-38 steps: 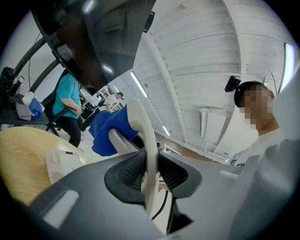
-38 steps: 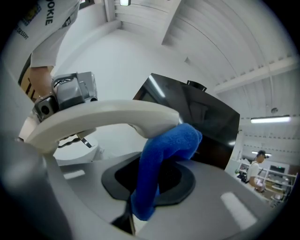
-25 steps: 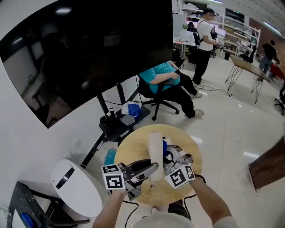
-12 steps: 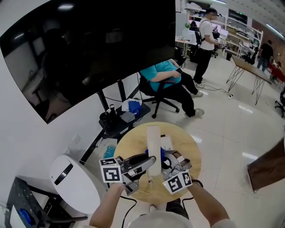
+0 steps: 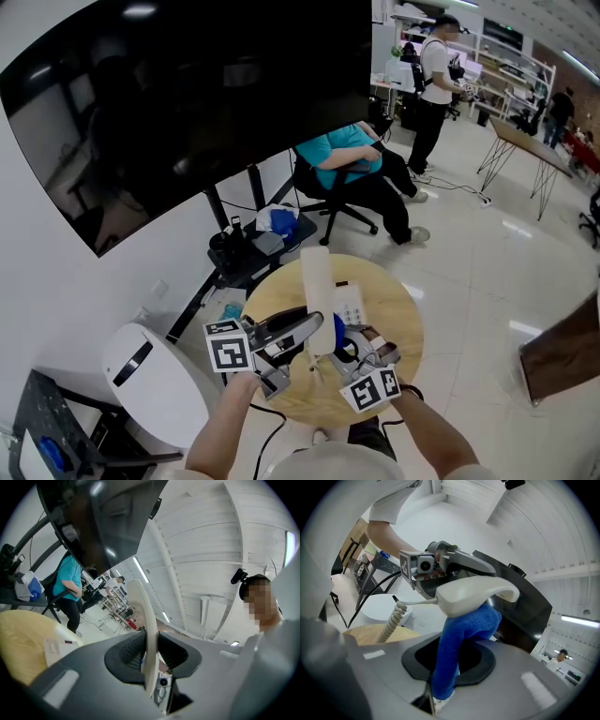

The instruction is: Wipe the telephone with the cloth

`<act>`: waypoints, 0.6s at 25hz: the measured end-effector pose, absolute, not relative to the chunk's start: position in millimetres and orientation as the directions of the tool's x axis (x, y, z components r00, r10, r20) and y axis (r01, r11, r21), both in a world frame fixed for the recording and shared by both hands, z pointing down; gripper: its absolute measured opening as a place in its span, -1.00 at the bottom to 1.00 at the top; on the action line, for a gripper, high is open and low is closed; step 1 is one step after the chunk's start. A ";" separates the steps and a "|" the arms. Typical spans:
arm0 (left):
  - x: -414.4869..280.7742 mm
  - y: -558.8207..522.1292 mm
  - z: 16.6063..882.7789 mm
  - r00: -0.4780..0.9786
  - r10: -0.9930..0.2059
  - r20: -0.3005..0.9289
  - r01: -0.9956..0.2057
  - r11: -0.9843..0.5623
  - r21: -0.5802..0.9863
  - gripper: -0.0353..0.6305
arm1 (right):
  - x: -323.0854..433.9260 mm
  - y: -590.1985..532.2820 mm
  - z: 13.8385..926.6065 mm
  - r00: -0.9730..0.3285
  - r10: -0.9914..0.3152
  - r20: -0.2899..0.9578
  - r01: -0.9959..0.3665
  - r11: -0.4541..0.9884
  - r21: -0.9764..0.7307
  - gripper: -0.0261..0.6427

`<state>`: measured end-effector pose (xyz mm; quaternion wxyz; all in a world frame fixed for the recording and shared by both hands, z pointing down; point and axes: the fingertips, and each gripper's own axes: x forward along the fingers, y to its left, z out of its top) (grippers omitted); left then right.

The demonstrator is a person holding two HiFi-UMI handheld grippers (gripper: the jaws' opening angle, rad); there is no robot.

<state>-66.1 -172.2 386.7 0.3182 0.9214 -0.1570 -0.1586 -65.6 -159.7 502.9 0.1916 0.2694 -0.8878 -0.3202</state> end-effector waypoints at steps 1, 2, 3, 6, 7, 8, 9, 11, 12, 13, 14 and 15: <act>-66.4 -173.1 386.0 0.900 -0.391 -0.193 -0.189 -0.749 0.635 -0.65 | -66.2 -158.2 505.9 -0.782 -0.599 0.173 -0.353 0.654 0.669 -0.74; -66.6 -173.8 385.5 0.900 -0.392 -0.193 -0.191 -0.750 0.633 -0.65 | -66.9 -156.4 509.4 -0.782 -0.597 0.180 -0.350 0.658 0.666 -0.74; -66.9 -174.3 385.4 0.899 -0.393 -0.192 -0.193 -0.751 0.632 -0.65 | -67.6 -154.2 513.4 -0.782 -0.595 0.187 -0.346 0.664 0.663 -0.74; -68.0 -175.3 387.3 0.899 -0.396 -0.189 -0.198 -0.749 0.633 -0.65 | -68.8 -146.1 526.6 -0.781 -0.589 0.209 -0.340 0.680 0.649 -0.74; -68.1 -175.7 388.1 0.898 -0.398 -0.188 -0.199 -0.747 0.634 -0.65 | -68.7 -143.5 530.5 -0.780 -0.588 0.214 -0.340 0.685 0.644 -0.74; -68.1 -176.0 388.6 0.898 -0.399 -0.187 -0.199 -0.746 0.635 -0.65 | -68.4 -141.2 533.6 -0.778 -0.589 0.219 -0.341 0.689 0.640 -0.74; -68.0 -176.5 389.1 0.897 -0.400 -0.186 -0.200 -0.744 0.637 -0.65 | -68.1 -139.5 536.2 -0.777 -0.589 0.223 -0.342 0.692 0.636 -0.74; -67.8 -177.8 390.3 0.897 -0.402 -0.184 -0.201 -0.742 0.640 -0.65 | -68.2 -137.4 539.8 -0.775 -0.589 0.230 -0.343 0.697 0.629 -0.74; -67.7 -178.5 391.4 0.897 -0.403 -0.183 -0.201 -0.740 0.641 -0.65 | -68.5 -136.9 541.2 -0.774 -0.589 0.232 -0.343 0.699 0.627 -0.74; -67.7 -179.1 392.7 0.896 -0.404 -0.183 -0.201 -0.739 0.643 -0.65 | -68.5 -136.8 542.5 -0.773 -0.590 0.235 -0.345 0.700 0.625 -0.74; -67.8 -179.8 394.1 0.896 -0.405 -0.184 -0.201 -0.737 0.645 -0.65 | -67.7 -137.5 543.8 -0.769 -0.594 0.236 -0.351 0.702 0.620 -0.74; -68.1 -180.7 395.6 0.894 -0.407 -0.186 -0.200 -0.735 0.647 -0.65 | -65.6 -139.2 544.8 -0.764 -0.601 0.235 -0.365 0.703 0.611 -0.74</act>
